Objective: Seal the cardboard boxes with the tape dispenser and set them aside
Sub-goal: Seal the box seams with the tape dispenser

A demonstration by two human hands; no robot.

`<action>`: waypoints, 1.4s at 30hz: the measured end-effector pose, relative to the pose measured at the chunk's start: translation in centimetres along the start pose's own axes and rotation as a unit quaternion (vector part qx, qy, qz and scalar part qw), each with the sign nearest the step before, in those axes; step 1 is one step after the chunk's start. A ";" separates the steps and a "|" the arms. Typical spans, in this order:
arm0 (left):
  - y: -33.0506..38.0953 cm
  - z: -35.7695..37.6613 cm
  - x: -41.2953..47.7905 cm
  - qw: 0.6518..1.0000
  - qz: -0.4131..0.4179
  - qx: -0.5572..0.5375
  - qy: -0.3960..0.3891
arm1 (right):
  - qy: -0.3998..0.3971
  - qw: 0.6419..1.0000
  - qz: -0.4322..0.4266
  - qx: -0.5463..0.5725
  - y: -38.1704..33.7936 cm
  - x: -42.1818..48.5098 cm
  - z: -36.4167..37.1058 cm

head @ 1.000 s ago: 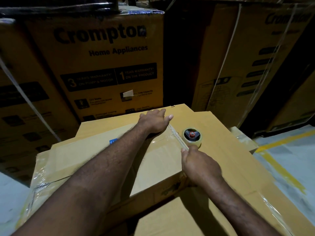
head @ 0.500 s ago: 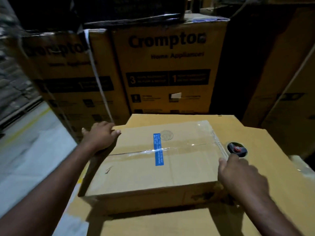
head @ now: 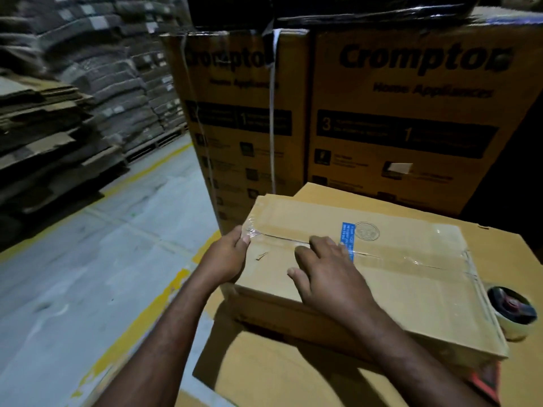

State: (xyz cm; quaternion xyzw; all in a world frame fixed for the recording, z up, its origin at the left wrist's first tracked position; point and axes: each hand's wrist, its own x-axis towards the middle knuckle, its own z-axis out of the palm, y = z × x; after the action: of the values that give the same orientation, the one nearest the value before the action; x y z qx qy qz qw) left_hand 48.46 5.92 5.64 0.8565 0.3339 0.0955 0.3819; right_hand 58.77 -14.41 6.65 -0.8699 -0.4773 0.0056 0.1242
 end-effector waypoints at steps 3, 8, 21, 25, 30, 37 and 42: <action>-0.8 -0.4 -0.4 0.979 -0.014 -0.187 -0.081 | -0.035 0.999 -0.015 -0.032 -1.7 1.3 0.6; -2.3 0.9 -1.6 0.956 -0.023 -0.291 -0.027 | -0.068 0.989 -0.131 -0.027 -4.9 5.5 1.8; -2.1 1.9 -2.0 0.954 -0.056 -0.293 0.040 | -0.113 0.991 0.003 -0.069 -5.5 14.5 1.9; -2.2 4.3 -4.1 0.930 -0.054 -0.339 0.135 | -0.045 0.997 0.044 -0.049 -4.4 16.5 2.7; -2.1 8.0 -6.3 0.877 -0.060 -0.398 0.263 | -0.030 0.992 0.112 -0.041 -4.5 18.1 3.1; -1.6 7.7 -4.7 0.870 0.030 -0.383 0.310 | -0.024 0.993 0.115 0.003 -4.1 19.0 3.4; -2.2 7.5 -4.2 0.875 0.012 -0.361 0.323 | 0.012 0.994 0.109 0.018 -4.3 19.7 3.6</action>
State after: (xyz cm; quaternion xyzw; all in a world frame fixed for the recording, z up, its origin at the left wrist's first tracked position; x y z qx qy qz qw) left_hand 47.29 -0.12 -0.76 0.5847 0.3708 0.4852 0.5340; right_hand 65.48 4.99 6.29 -0.9145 -0.3777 0.0173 0.1439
